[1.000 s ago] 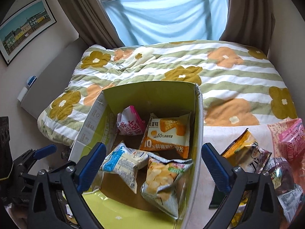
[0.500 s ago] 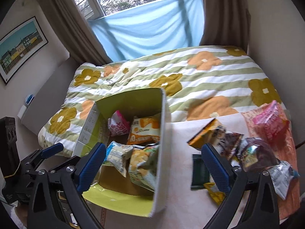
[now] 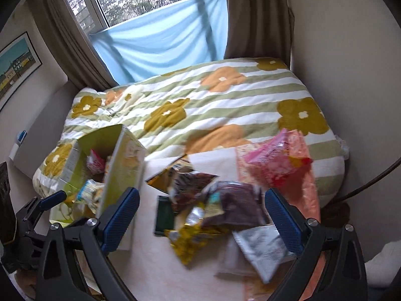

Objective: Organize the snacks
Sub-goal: 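Move both tools back toward the remaining snack pile, then grasp the gold bag with the left tool while the right tool grasps the brown bag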

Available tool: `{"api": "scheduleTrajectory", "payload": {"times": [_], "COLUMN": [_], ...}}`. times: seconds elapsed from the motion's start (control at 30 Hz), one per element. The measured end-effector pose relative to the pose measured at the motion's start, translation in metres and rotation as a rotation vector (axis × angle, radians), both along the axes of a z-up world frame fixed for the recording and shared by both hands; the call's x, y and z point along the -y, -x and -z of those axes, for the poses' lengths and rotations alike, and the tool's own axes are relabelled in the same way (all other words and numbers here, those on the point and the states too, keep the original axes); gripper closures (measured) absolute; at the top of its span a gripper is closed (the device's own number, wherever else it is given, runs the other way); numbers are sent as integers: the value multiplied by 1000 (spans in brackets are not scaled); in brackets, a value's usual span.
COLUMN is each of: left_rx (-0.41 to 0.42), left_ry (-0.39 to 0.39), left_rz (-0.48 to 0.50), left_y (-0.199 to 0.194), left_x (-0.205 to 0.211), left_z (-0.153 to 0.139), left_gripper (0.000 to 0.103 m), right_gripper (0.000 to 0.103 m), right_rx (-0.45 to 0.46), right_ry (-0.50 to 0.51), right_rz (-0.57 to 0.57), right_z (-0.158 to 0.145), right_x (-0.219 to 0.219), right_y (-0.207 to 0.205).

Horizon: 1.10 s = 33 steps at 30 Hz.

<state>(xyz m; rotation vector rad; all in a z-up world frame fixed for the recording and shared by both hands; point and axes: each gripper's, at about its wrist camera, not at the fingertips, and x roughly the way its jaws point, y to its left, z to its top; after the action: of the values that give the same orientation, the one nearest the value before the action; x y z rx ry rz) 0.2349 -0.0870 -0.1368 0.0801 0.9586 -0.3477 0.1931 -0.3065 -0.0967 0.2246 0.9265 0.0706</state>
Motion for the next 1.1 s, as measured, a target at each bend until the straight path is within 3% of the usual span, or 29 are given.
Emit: {"api": "scheduleTrajectory", "payload": {"times": [0.23,0.5,0.77,0.9,0.97,1.03,1.1], "left_rx": [-110,-218,-291,-332,-345,-364,-389], "left_ry": [-70,-88,-55,-50,-53,-64,-64], "left_rz": [39,64,120,180,202,219,231], "left_y": [-4,-22,-42,-46,-49,-53,-56], "left_x": [69,86,97,105,108,111,112], "left_z": [53,104,140,153,158,165,172], "left_gripper": [0,1,4,5,9,27,33], "right_gripper": [3,3,3,3,3,3,3], "right_rx": [-105,-268,-414,-466,-479,-484,-487], "right_ry": [-34,-122,-179,-148,-145,-150,-152], "right_rz": [-113,-185,-114,-95,-90,-82,-68], "right_z": [36,98,143,162,167,171,173], "right_x": [50,55,39,32,31,32,35], "right_y": [-20,-53,-85,-95,-98,-100,-101]}}
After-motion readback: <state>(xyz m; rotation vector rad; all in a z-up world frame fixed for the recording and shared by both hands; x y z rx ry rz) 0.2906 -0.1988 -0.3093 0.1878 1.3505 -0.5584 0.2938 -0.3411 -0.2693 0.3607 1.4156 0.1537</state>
